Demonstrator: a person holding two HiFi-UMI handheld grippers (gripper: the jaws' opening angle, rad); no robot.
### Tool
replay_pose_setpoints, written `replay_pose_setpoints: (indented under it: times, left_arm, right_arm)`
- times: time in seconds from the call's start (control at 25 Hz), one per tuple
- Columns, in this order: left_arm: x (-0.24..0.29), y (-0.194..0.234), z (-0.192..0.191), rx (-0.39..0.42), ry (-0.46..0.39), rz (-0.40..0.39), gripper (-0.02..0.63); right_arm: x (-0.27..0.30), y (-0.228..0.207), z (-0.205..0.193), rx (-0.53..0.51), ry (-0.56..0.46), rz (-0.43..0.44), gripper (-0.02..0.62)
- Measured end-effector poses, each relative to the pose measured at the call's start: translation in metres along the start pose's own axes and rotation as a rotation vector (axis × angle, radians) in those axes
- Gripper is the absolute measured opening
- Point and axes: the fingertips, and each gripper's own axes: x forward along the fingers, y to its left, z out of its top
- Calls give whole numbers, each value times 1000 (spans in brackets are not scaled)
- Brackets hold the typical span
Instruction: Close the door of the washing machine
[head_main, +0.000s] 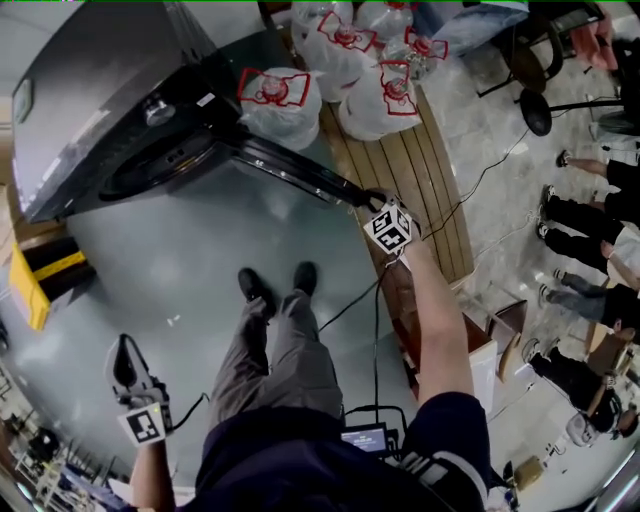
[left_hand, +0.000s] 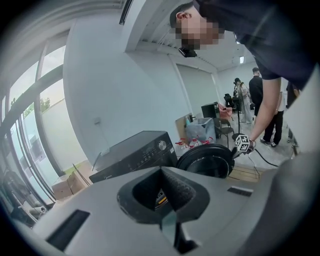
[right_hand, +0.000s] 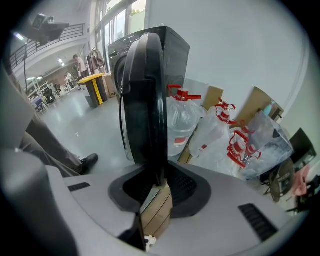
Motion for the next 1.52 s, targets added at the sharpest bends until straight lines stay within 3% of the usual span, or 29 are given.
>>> replay_pose_setpoints:
  times: [0.44,0.88,1.52]
  left_arm:
    - [-41,7,-10,-58,-40,85,23]
    - [-93,35,-45,-74,-13,137,23]
    - [-145,152,-129,-70,-60,59,23]
  right_arm:
    - [-4,61,-3,64,21,-32,86]
    - [-6,132,2,177,60,-87,86]
    - [20,286,43,370,112,-186,84]
